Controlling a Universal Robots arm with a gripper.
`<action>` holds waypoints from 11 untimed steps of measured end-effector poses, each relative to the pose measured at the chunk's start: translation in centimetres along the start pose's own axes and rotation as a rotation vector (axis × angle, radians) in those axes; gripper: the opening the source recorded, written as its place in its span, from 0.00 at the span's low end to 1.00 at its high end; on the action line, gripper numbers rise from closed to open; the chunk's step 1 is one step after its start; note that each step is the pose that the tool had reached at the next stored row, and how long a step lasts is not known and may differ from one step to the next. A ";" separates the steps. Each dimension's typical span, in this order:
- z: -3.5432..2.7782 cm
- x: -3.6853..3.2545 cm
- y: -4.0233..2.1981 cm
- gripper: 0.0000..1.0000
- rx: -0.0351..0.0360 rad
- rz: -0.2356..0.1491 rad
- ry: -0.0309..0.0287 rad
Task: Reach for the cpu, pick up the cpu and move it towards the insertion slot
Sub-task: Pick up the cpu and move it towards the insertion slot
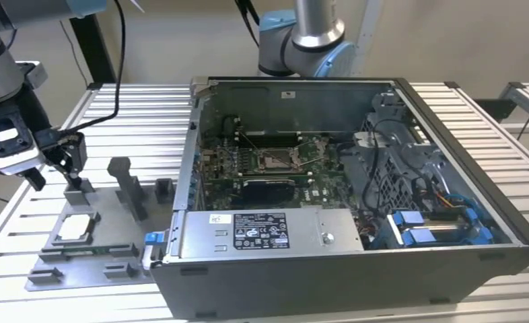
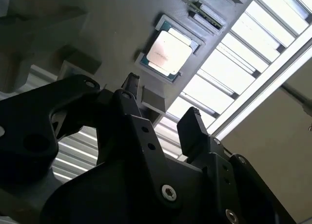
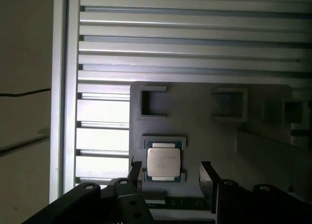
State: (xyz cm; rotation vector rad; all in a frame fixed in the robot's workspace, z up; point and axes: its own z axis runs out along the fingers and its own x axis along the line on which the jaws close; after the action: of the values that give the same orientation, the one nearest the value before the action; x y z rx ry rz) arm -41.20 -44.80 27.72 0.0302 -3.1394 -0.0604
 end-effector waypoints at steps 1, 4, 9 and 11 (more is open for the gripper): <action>0.00 0.00 0.00 0.00 0.0000 0.000 0.0000; 0.00 0.00 0.00 0.00 0.0000 0.000 0.0000; 0.00 0.01 -0.01 1.00 0.0000 0.000 0.0000; 0.06 0.01 -0.02 1.00 -0.0001 0.000 -0.0001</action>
State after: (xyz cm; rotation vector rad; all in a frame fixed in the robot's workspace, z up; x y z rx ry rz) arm -41.21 -44.82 27.66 0.0303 -3.1395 -0.0606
